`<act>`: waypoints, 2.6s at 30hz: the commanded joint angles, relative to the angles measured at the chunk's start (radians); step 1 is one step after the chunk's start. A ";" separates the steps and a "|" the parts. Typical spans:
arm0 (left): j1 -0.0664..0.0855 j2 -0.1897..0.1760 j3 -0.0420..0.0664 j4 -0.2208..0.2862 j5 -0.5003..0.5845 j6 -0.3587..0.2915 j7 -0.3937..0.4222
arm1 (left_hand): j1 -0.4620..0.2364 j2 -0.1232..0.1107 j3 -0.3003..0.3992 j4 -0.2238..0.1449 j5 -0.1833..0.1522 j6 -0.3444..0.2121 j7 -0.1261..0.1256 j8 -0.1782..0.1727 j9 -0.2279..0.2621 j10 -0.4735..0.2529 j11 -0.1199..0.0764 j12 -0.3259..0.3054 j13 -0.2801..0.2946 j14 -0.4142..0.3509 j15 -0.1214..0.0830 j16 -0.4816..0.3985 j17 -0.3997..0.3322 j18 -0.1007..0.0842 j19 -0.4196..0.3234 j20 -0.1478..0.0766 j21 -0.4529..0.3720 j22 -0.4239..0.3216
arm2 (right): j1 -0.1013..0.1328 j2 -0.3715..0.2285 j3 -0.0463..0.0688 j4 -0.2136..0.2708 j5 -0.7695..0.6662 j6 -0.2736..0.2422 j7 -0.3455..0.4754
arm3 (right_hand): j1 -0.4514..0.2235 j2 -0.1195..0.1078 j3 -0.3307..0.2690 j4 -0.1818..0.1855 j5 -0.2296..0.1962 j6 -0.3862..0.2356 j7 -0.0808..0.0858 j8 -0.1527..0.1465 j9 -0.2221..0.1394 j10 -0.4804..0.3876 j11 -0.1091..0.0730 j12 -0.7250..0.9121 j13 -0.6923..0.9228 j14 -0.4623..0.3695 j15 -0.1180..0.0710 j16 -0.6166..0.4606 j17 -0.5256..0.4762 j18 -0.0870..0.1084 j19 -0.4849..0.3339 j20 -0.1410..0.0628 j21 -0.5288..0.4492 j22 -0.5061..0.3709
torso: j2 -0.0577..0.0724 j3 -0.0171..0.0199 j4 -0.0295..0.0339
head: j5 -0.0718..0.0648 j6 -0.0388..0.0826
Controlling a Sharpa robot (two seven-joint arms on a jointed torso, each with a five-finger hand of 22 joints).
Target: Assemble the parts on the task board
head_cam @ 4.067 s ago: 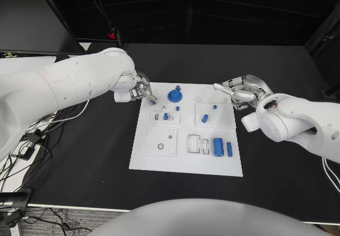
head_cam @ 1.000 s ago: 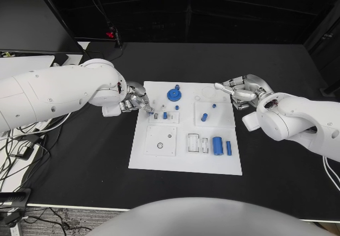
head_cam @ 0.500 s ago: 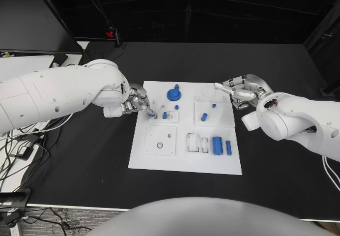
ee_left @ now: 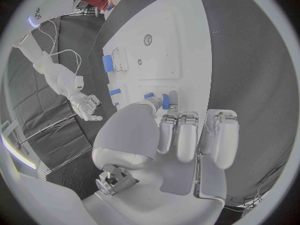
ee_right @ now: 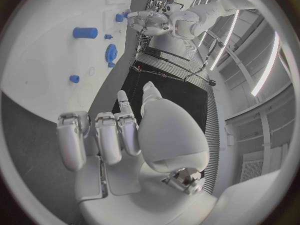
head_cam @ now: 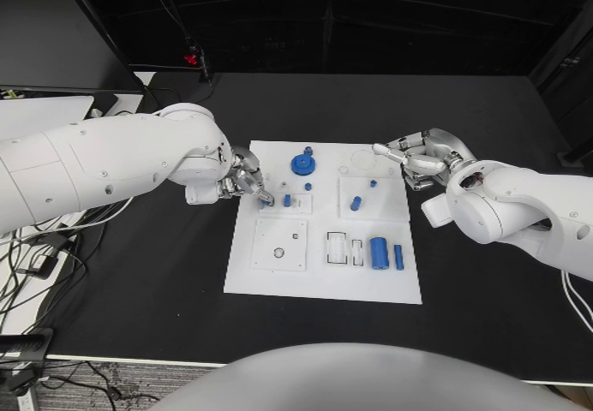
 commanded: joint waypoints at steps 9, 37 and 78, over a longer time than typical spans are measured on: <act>0.000 0.020 0.000 -0.017 -0.003 0.004 -0.033 | -0.012 0.003 -0.006 -0.002 0.004 0.005 0.001 -0.004 -0.002 0.110 -0.002 -0.004 0.263 0.103 -0.004 0.001 0.263 -0.006 0.106 -0.002 0.003 0.263 | 0.001 0.000 0.000 0.002 0.002 0.003 0.005 | 0.001 0.008 -0.005 -0.001 0.007 -0.003 -0.005 0.003 0.001 0.104 -0.003 0.002 0.263 0.106 -0.002 0.002 0.263 -0.007 0.107 -0.002 0.003 0.263 | 0.000 0.0000 -0.0001 | -0.001 0.000; -0.003 0.037 0.000 -0.041 -0.003 0.068 -0.052 | -0.027 0.005 -0.007 -0.002 0.003 -0.001 0.002 -0.009 -0.005 0.110 -0.001 -0.004 0.263 0.103 -0.003 0.001 0.263 -0.006 0.106 -0.002 0.003 0.263 | 0.001 -0.002 0.000 0.006 0.002 0.003 0.006 | 0.001 0.008 -0.005 -0.001 0.007 -0.003 -0.005 0.003 0.001 0.104 -0.003 0.002 0.263 0.106 -0.002 0.002 0.263 -0.007 0.107 -0.002 0.003 0.263 | 0.000 -0.0002 -0.0009 | -0.001 0.000; -0.007 0.057 0.000 -0.055 -0.003 0.085 -0.032 | -0.029 0.005 -0.007 -0.003 0.002 -0.004 0.003 -0.011 -0.006 0.110 0.000 -0.004 0.263 0.103 -0.003 0.001 0.263 -0.006 0.106 -0.002 0.003 0.263 | 0.001 0.002 0.000 0.001 0.002 0.003 0.005 | 0.003 0.011 -0.010 -0.001 0.007 -0.002 -0.006 0.007 0.002 0.104 -0.004 0.002 0.263 0.106 -0.003 0.002 0.263 -0.007 0.107 -0.003 0.003 0.263 | 0.000 0.0000 0.0008 | -0.005 0.000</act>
